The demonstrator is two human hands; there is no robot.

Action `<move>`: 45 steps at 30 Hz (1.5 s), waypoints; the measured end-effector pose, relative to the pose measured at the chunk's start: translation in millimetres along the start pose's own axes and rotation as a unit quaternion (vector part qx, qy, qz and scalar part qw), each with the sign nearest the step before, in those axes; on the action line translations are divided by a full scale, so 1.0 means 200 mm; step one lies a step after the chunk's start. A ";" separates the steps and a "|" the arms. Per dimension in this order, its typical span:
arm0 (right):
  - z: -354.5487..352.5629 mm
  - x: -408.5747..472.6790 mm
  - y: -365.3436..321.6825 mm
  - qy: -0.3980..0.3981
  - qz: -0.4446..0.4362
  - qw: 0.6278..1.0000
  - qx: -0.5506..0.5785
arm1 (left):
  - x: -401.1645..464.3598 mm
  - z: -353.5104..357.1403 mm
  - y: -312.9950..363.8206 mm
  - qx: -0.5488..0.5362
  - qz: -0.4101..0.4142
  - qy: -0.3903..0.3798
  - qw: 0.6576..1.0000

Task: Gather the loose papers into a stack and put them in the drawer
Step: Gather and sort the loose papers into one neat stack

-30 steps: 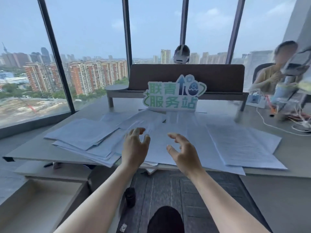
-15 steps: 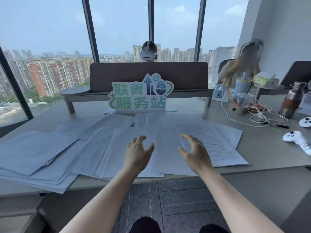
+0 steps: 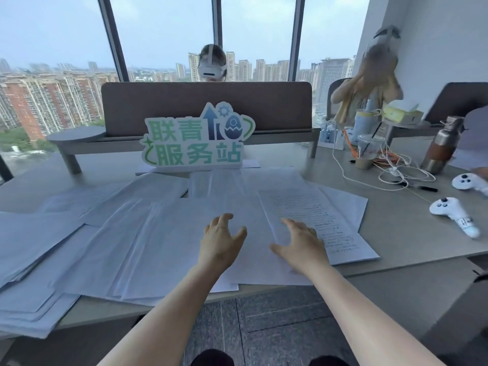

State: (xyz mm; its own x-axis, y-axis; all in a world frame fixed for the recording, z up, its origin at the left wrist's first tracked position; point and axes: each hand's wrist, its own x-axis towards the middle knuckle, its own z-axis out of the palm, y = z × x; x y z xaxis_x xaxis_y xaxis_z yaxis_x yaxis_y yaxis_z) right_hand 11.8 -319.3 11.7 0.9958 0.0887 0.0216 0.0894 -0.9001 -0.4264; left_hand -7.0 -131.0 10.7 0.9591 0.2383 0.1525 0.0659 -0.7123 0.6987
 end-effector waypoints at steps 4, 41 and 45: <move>0.01 0.04 -0.01 -0.015 0.016 0.999 -0.035 | 0.04 0.05 -0.01 -0.002 -0.002 -0.011 1.000; -0.06 0.08 -0.19 -0.002 0.001 1.000 -0.025 | 0.12 0.10 0.13 -0.242 -0.083 -0.094 0.962; -0.08 0.10 -0.15 -0.012 0.022 1.000 0.013 | 0.15 0.14 0.16 -0.254 -0.129 -0.124 0.951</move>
State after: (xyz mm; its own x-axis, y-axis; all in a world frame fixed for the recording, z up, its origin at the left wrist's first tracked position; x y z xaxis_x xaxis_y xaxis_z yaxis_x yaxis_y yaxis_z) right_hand 29.7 -297.3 40.0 0.9980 0.0604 -0.0191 0.0454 -0.8922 -0.4494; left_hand 31.1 -165.7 17.4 0.9683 0.1549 -0.1958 0.2277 -0.2262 0.9471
